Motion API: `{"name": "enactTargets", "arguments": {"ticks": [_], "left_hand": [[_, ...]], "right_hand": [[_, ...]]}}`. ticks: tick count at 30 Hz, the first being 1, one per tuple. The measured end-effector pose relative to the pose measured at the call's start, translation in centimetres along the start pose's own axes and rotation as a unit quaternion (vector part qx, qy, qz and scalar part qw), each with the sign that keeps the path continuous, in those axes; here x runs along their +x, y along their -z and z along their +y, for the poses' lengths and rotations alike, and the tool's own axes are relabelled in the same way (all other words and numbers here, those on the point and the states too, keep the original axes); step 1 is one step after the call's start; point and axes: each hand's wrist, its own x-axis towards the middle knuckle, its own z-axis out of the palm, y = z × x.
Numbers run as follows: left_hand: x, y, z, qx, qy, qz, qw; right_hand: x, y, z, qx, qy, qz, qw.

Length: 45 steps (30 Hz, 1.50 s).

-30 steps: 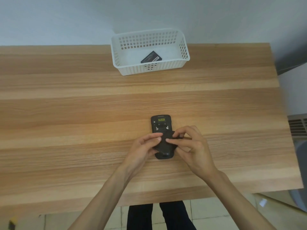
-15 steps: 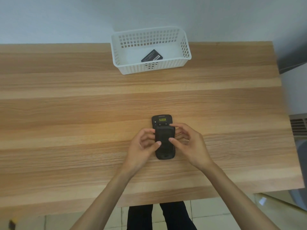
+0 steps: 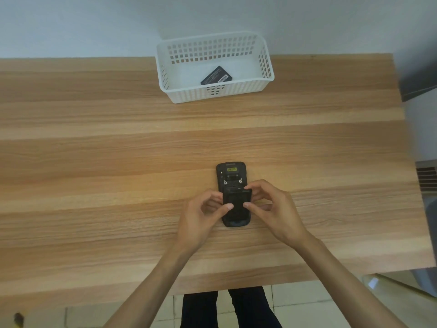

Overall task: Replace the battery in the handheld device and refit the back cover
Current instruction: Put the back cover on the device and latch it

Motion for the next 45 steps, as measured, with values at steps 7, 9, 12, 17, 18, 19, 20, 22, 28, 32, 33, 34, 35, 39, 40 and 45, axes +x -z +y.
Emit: {"name": "enactTargets", "arguments": {"ticks": [7,9,12,17,18,19,20,22,28,32,33,34,35,39,40,45], "left_hand": [[0.3,-0.2,-0.3,0.035,-0.046,0.037,0.998],[0.5,-0.3,-0.3,0.054,-0.052,0.048,0.996],[0.7,-0.5,-0.4,0.078,-0.057,0.070,0.993],[0.6,-0.6,-1.0,0.098,-0.086,0.085,0.988],[0.6,-0.6,-1.1,0.102,-0.094,0.087,0.987],[0.7,-0.7,-1.1,0.108,-0.100,0.089,0.985],[0.7,-0.7,-1.2,0.113,-0.102,0.092,0.984],[0.8,-0.7,-1.5,0.116,-0.099,0.096,0.984],[0.9,-0.8,-1.6,0.103,-0.081,0.089,0.987],[1.1,-0.8,-1.7,0.116,-0.111,0.072,0.984],[1.2,-0.8,-1.8,0.124,-0.127,0.067,0.982],[1.2,-0.7,-1.9,0.134,-0.143,0.064,0.979],[1.2,-0.7,-2.1,0.149,-0.156,0.061,0.975],[1.2,-0.3,-2.7,0.218,-0.175,0.057,0.958],[1.2,-0.3,-2.7,0.237,-0.181,0.058,0.953],[2.0,-0.2,-2.6,0.264,-0.187,0.071,0.944]], "right_hand": [[-0.1,-0.4,0.5,-0.039,0.037,0.023,0.998],[0.1,-0.6,0.7,-0.067,0.055,0.034,0.996],[0.4,-0.7,1.0,-0.109,0.082,0.043,0.990],[0.7,-0.8,1.3,-0.148,0.098,0.037,0.983],[0.7,-0.8,1.5,-0.157,0.098,0.037,0.982],[0.7,-0.8,1.6,-0.167,0.097,0.038,0.980],[0.8,-0.9,1.7,-0.178,0.097,0.038,0.978],[0.8,-1.1,1.7,-0.203,0.099,0.037,0.973],[0.7,-1.6,1.9,-0.268,0.103,0.033,0.957],[0.3,-2.3,2.1,-0.298,0.103,0.041,0.948],[0.2,-2.4,2.1,-0.305,0.099,0.045,0.946],[0.1,-2.6,2.0,-0.314,0.096,0.050,0.943],[0.1,-2.7,1.8,-0.326,0.092,0.053,0.939],[0.2,-3.1,1.2,-0.403,0.087,0.066,0.909],[0.3,-3.2,1.1,-0.414,0.089,0.071,0.903],[0.9,-2.7,1.2,-0.423,0.098,0.080,0.897]]}}
